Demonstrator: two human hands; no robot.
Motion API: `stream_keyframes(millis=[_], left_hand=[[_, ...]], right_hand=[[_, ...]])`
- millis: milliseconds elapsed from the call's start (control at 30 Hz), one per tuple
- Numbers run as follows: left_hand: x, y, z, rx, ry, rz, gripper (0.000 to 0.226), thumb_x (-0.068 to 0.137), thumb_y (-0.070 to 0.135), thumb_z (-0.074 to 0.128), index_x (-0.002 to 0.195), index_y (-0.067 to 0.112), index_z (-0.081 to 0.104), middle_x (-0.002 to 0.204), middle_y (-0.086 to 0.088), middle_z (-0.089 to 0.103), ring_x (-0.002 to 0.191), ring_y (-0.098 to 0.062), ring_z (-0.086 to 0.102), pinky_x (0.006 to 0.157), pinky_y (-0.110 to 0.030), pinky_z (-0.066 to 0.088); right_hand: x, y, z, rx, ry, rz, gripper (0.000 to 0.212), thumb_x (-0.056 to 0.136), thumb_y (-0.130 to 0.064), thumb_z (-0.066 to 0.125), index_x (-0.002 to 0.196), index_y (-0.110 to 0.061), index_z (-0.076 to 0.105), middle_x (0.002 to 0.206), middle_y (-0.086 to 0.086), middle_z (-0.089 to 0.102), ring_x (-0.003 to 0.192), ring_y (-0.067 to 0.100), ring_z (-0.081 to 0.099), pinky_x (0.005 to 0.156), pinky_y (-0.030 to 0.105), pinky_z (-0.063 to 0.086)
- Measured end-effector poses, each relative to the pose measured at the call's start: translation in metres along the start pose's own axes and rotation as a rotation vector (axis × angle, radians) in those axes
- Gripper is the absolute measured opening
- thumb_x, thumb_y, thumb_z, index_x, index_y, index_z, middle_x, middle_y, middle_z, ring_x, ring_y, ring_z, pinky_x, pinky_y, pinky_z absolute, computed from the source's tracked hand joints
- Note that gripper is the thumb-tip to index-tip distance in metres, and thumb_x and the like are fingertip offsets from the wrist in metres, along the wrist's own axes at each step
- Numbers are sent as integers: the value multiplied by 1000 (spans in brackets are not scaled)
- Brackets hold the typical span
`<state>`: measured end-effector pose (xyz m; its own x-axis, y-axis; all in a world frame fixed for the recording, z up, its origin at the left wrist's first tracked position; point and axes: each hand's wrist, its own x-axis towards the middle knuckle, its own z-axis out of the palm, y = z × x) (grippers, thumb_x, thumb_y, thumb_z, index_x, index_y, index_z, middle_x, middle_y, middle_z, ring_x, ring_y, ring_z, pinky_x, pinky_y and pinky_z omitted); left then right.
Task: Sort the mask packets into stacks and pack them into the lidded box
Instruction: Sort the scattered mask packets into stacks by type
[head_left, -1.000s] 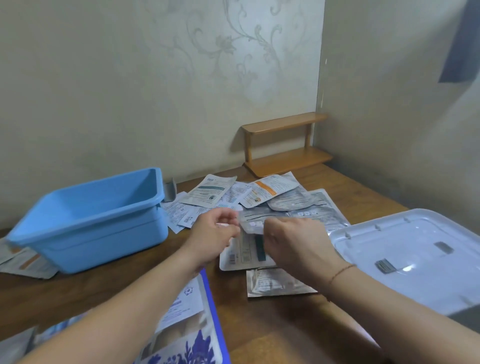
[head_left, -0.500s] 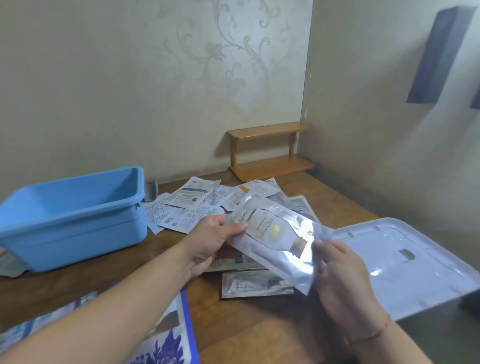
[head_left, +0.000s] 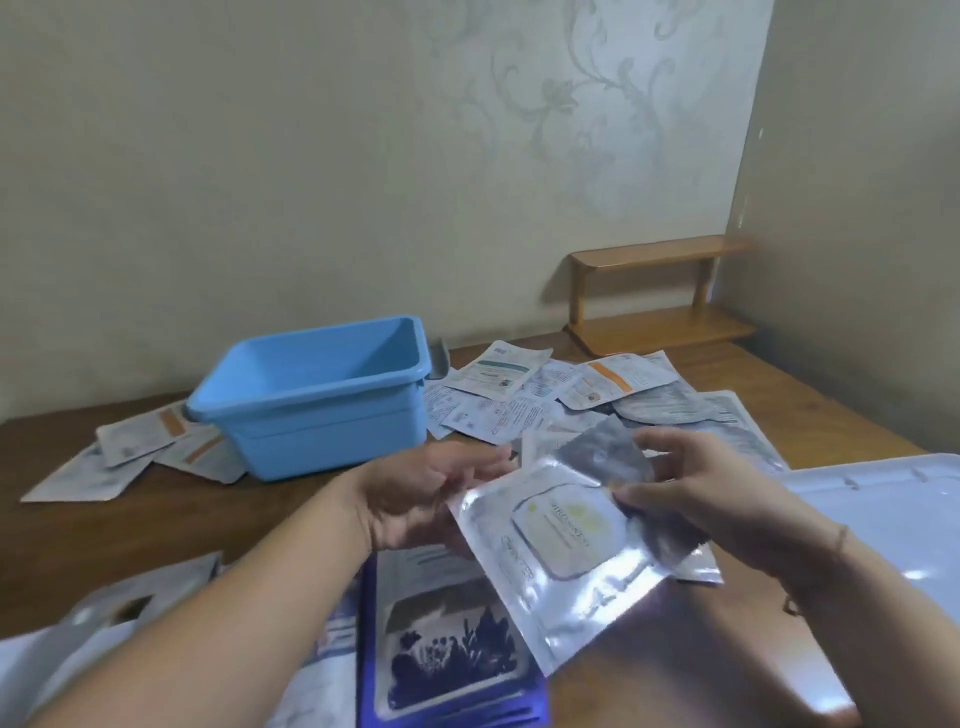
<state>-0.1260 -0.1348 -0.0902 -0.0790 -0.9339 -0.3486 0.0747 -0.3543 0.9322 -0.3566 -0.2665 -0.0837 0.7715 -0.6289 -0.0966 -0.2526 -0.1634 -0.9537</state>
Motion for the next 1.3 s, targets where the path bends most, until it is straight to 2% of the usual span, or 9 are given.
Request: stream_keyframes(millis=[100, 267, 467, 633, 733, 833, 967, 1100, 1300], left_hand=[[-20, -6, -6, 146, 122, 33, 40, 87, 19, 64, 122, 0, 64, 124, -26, 63, 112, -41, 55, 97, -54, 45], [-67, -16, -14, -17, 357, 153, 33, 95, 7, 59, 125, -6, 59, 125, -25, 64, 110, -37, 61, 91, -41, 54], [-167, -57, -30, 270, 777, 131, 65, 88, 21, 72, 142, 33, 38, 110, -4, 73, 100, -21, 71, 86, -41, 58], [-247, -98, -44, 516, 998, 37, 42, 88, 34, 71, 122, 51, 54, 111, 8, 67, 108, -11, 63, 95, -35, 53], [-280, -118, -50, 582, 1093, -43, 37, 92, 33, 65, 124, 48, 56, 96, 13, 62, 88, -5, 62, 75, -20, 53], [-297, -130, -48, 673, 1150, -113, 39, 94, 33, 61, 130, 44, 53, 84, 19, 49, 66, 3, 50, 57, -9, 40], [-306, -141, -45, 808, 1135, -204, 42, 93, 49, 56, 135, 45, 47, 118, 28, 50, 105, 6, 46, 83, -11, 36], [-309, -149, -41, 914, 1106, -261, 58, 87, 67, 46, 139, 43, 39, 126, 30, 40, 124, 2, 30, 102, -24, 33], [-308, -148, -34, 915, 996, -305, 94, 65, 89, 48, 146, 49, 22, 132, 38, 21, 118, 9, 10, 109, -34, 28]], right_hand=[[16, -8, 15, 124, 16, 19, 38, 75, -7, 78, 111, -9, 66, 93, 19, 74, 84, 45, 69, 75, 51, 55], [36, -19, 57, 465, -26, 26, 43, 79, -25, 69, 118, -8, 64, 112, 23, 69, 88, 38, 65, 74, 42, 53], [53, -61, 160, 231, -173, -2, 54, 80, 3, 71, 127, -17, 54, 86, 17, 75, 72, 31, 72, 54, 37, 59], [66, -86, 249, -15, -282, -44, 58, 75, -4, 80, 125, -16, 54, 89, 14, 74, 52, 13, 65, 46, 24, 51], [68, -92, 297, -160, -369, -99, 59, 73, -10, 83, 124, -19, 54, 91, 11, 72, 54, 12, 67, 49, 25, 52], [72, -88, 327, -455, -330, -251, 66, 67, -29, 87, 126, -25, 59, 110, -2, 66, 91, 12, 64, 78, 28, 54], [75, -83, 336, -737, -351, -304, 60, 67, -45, 83, 122, -32, 62, 97, -12, 60, 89, 9, 59, 76, 27, 50], [79, -78, 333, -854, -329, -390, 52, 73, -57, 71, 120, -40, 59, 118, -8, 56, 114, 18, 49, 96, 34, 45], [70, -76, 332, -1029, -395, -391, 55, 83, -69, 51, 129, -41, 49, 126, -8, 54, 126, 23, 35, 98, 47, 32]])
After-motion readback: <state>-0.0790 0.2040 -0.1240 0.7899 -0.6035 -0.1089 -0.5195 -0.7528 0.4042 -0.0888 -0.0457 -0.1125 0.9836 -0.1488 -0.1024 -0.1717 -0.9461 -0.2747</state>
